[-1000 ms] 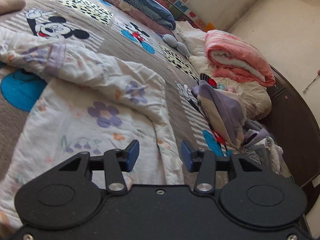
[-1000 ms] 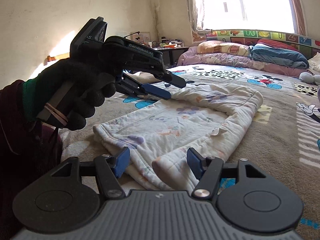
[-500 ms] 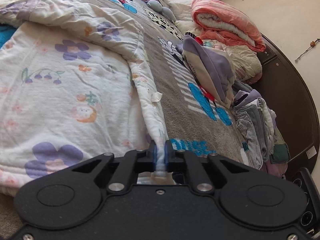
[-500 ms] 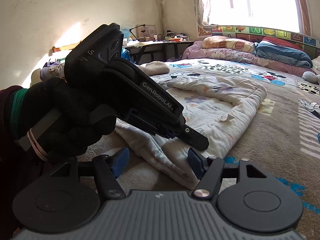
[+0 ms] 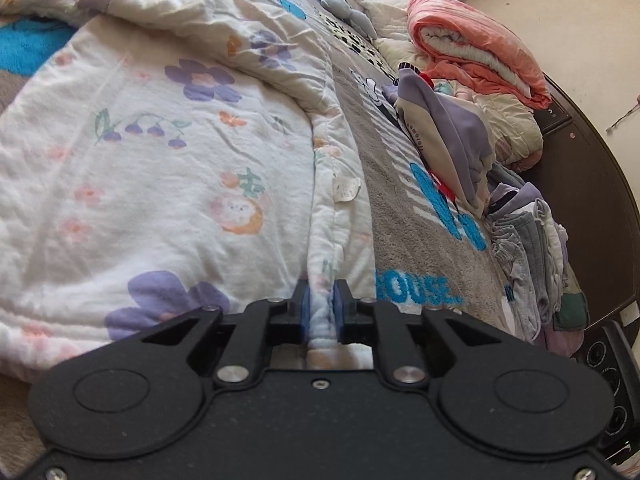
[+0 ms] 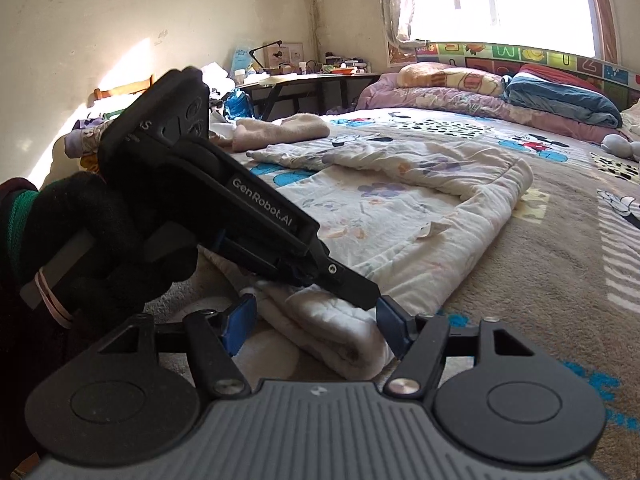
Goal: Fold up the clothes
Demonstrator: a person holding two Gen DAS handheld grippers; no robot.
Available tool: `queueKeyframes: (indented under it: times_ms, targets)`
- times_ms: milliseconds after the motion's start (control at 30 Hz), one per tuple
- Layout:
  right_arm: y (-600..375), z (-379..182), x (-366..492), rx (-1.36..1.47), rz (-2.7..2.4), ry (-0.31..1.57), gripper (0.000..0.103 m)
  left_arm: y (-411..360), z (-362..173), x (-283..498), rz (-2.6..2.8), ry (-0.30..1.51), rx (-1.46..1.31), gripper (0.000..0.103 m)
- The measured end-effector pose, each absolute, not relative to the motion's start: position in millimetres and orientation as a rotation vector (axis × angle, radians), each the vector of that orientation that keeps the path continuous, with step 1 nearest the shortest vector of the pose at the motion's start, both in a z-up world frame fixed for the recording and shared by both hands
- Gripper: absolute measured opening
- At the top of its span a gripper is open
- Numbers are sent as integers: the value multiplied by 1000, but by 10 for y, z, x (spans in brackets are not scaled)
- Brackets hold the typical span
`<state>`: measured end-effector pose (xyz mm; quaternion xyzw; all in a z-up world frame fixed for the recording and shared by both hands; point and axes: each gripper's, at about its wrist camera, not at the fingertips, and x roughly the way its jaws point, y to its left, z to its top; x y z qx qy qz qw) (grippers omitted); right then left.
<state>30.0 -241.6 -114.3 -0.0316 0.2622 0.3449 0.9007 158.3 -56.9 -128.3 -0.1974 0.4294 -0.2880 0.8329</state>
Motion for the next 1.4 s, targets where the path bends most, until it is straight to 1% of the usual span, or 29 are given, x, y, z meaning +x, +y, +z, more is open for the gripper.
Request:
queueKeyframes:
  times_ms: [33, 67, 167, 233, 333, 467, 500, 533, 600, 700, 733, 767, 867, 967, 1100, 1167, 1267, 1300, 1333, 1400]
  targets:
    - [-2356, -1173, 300, -92, 720, 560, 75, -581, -1197, 1567, -600, 874, -378, 11]
    - [-2289, -1198, 271, -143, 718, 569, 78, -600, -1113, 1558, -594, 839, -338, 11]
    - [-2176, -1206, 227, -211, 713, 580, 82, -753, -884, 1623, -630, 752, -233, 11]
    - [-2150, -1206, 220, -221, 710, 587, 82, -941, -818, 1781, -654, 723, -148, 11]
    - [-2114, -1222, 218, -238, 706, 593, 82, -1205, -831, 2087, -685, 718, -93, 11]
    - [-2102, -1239, 245, -232, 707, 602, 84, -1561, -1123, 2508, -582, 815, 49, 10]
    - [-2108, -1241, 260, -225, 711, 606, 84, -1558, -1272, 2603, -541, 861, 46, 8]
    - [-2113, -1242, 273, -218, 715, 609, 84, -1455, -1348, 2666, -549, 877, -54, 7]
    - [-2121, -1242, 289, -210, 719, 616, 84, -1342, -1336, 2721, -551, 913, -140, 7]
    - [-2098, -1238, 271, -223, 718, 613, 84, -1346, -1154, 2650, -557, 869, -109, 6]
    - [-2089, -1233, 258, -232, 717, 608, 84, -1384, -1157, 2649, -550, 875, -79, 10]
    - [-2086, -1225, 243, -237, 715, 603, 84, -1421, -1160, 2648, -543, 880, -49, 11]
    - [-2119, -1166, 201, -233, 722, 581, 83, -1450, -1187, 2670, -540, 894, 4, 12]
    - [-2338, -1021, 185, -139, 729, 537, 79, -1342, -956, 2649, -553, 831, -18, 14]
    - [-2461, -973, 283, -26, 650, 446, 80, -1339, -692, 2803, -537, 727, -35, 14]
    - [-2472, -986, 350, 23, 618, 417, 80, -1450, -637, 2997, -524, 708, -1, 14]
    - [-2288, -1183, 457, -24, 658, 521, 80, -1628, -658, 3315, -529, 721, -11, 14]
    - [-2244, -1235, 475, -57, 676, 555, 82, -1687, -672, 3401, -525, 718, -5, 14]
    - [-2186, -1269, 449, -90, 686, 565, 86, -1744, -701, 3486, -514, 719, -1, 14]
    - [-2113, -1297, 348, -155, 683, 557, 89, -1812, -843, 3730, -495, 772, -45, 14]
